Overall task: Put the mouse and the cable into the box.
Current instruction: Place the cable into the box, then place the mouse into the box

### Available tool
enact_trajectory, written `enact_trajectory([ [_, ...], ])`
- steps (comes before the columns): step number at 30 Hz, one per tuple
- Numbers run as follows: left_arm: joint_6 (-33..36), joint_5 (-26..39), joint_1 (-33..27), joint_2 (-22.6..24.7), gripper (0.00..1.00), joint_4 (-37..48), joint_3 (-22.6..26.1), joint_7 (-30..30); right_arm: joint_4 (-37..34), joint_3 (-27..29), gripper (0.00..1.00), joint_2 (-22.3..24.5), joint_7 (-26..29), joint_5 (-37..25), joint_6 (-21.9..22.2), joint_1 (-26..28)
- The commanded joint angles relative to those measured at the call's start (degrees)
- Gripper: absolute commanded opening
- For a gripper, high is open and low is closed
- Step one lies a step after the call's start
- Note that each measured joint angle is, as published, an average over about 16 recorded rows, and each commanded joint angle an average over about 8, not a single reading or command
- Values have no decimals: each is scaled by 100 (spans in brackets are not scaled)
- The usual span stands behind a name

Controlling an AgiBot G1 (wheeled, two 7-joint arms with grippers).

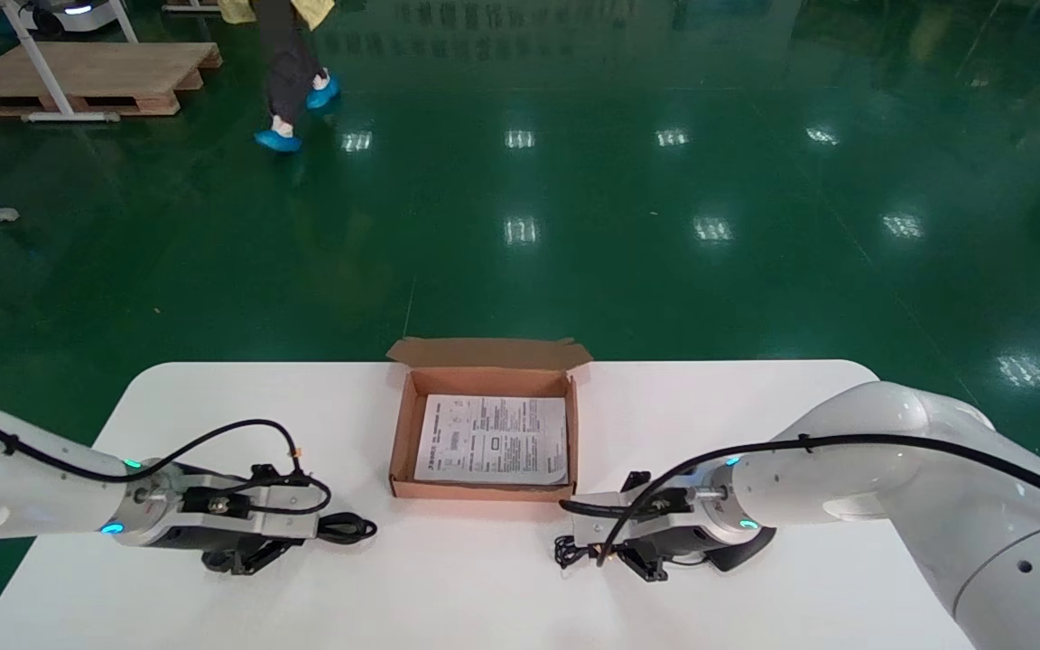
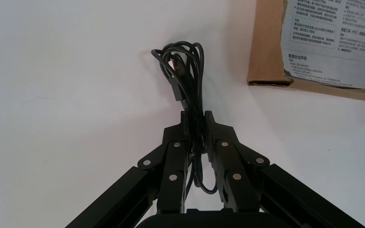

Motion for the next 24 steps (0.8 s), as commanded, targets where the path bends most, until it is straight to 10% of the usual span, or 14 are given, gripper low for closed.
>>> enact_trajectory([
  [1, 0, 0, 0, 0, 0, 0, 0, 0, 1, 0, 0, 0, 0, -1, 0, 0],
  [24, 176, 82, -473, -352, 0, -392, 5, 217, 20, 209, 0, 883, 306, 117, 42, 387],
])
